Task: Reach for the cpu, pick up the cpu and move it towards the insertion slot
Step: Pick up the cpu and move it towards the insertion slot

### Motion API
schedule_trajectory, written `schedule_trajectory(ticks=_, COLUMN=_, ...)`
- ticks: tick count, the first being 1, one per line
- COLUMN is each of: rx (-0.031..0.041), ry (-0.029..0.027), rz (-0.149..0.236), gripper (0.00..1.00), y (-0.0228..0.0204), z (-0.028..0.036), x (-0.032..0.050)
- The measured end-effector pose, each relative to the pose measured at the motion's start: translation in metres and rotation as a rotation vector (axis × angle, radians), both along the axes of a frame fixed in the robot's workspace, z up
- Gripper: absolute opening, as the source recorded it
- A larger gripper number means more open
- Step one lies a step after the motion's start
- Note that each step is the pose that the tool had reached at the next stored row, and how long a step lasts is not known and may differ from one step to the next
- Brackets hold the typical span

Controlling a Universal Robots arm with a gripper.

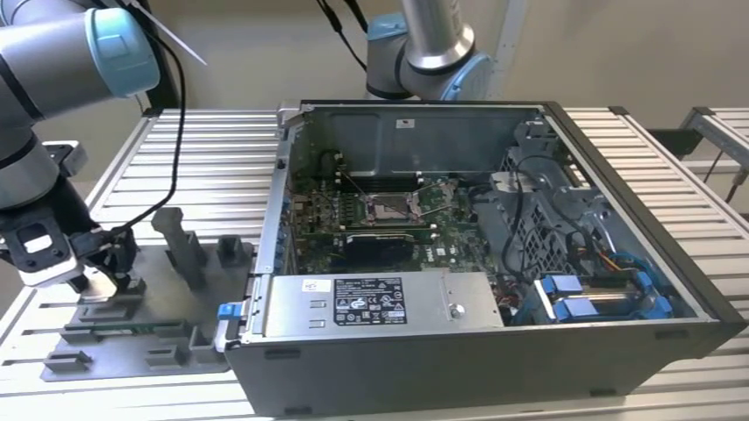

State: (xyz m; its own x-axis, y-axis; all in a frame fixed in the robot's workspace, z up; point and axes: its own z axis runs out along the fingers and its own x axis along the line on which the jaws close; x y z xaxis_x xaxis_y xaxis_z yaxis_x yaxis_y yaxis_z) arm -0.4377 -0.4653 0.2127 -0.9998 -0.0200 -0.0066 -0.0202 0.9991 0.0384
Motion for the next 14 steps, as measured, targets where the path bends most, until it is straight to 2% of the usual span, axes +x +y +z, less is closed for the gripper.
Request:
schedule_trajectory(ticks=6, rx=0.0000, ry=-0.0001, rz=0.000, gripper=0.00, y=0.0000, z=0.0034, x=0.0000)
schedule_trajectory(ticks=14, rx=0.0001, ry=0.0000, rz=0.000, gripper=0.00, y=0.0000, z=0.0039, x=0.0000)
